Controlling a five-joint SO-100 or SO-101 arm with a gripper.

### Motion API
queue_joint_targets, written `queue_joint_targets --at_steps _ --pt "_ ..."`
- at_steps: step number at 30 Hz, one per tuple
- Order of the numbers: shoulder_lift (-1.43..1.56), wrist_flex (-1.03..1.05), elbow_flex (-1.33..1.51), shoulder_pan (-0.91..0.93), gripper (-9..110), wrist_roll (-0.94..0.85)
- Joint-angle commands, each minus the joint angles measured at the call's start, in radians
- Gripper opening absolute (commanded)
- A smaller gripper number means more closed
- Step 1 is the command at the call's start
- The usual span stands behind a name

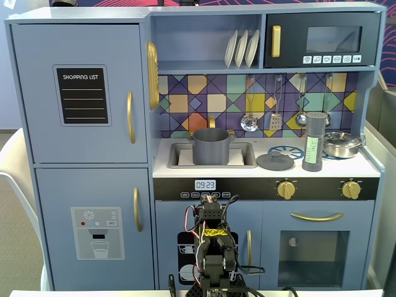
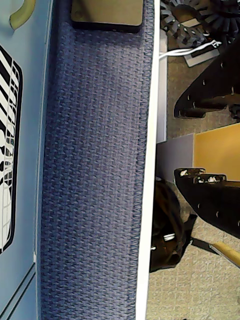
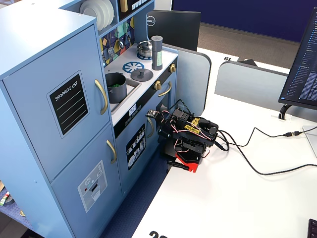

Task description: Put salt in the gray recipient

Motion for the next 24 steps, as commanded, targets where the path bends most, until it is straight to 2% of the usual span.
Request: queue_joint_targets --at_steps 1,14,19,24 --pt "0.005 0.005 -0.008 0.011 0 -0.043" --pt "-0.008 0.002 -0.052 0.025 0 -0.035" --pt "-0.150 0.002 -0.313 0.170 0 -0.048" --pt "-0.307 -0.012 -0.666 0.445 0 -0.078"
